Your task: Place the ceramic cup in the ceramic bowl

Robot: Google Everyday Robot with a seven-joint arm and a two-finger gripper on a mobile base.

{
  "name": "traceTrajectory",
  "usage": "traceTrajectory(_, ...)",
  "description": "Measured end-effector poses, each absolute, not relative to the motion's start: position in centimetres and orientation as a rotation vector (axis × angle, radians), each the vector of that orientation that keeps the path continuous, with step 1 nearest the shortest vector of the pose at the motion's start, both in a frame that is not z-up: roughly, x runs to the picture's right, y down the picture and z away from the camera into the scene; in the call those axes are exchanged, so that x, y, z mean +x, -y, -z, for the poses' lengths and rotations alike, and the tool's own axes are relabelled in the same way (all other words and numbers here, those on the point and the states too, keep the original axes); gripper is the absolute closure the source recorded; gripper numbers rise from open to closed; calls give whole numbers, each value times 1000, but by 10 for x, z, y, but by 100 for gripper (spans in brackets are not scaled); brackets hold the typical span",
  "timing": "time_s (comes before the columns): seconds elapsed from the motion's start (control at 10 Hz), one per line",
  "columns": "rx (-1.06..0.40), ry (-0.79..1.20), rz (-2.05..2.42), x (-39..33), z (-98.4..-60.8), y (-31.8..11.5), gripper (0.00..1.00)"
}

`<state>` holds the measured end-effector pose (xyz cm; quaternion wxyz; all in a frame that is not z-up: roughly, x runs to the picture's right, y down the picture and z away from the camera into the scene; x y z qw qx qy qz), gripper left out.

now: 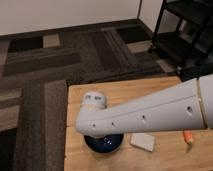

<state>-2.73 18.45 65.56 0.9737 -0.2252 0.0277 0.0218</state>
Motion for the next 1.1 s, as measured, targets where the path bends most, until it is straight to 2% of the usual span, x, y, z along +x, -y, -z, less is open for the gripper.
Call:
traceTrajectory(0.7, -455, -58, -43, -27, -655, -184, 23)
traceTrajectory(1.1, -454, -49, -19, -40, -636, -170, 23)
